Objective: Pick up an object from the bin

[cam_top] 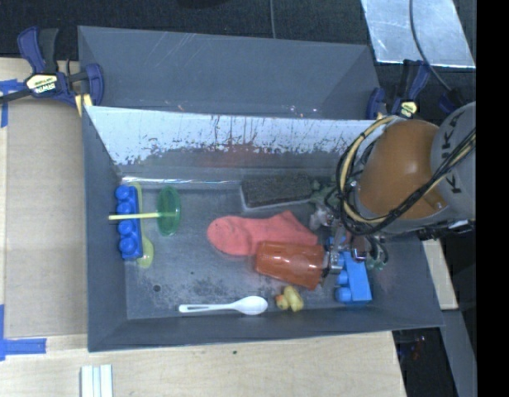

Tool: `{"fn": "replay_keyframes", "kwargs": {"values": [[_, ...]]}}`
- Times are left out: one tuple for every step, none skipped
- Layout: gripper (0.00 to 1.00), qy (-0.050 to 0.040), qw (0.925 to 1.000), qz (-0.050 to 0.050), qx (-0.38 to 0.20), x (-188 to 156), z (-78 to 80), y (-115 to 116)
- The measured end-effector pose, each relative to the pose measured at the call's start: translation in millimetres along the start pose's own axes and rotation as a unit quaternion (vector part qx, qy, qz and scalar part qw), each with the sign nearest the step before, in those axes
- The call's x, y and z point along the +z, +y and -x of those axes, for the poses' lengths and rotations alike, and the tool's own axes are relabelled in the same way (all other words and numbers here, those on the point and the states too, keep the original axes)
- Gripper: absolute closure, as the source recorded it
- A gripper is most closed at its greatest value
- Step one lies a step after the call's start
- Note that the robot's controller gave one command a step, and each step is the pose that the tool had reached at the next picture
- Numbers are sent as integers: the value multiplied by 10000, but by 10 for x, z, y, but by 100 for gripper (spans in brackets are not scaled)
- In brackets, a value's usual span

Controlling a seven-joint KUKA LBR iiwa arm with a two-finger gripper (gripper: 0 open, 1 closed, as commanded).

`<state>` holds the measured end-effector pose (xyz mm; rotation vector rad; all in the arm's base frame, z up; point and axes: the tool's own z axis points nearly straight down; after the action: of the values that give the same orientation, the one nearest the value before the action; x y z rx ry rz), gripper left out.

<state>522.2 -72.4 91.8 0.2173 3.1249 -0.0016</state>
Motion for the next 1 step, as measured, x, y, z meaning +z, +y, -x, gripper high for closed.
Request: {"fn": "replay_keyframes", "kwargs": {"values": [[0,-25,9946,-4,-1033,34,277,112]]}}
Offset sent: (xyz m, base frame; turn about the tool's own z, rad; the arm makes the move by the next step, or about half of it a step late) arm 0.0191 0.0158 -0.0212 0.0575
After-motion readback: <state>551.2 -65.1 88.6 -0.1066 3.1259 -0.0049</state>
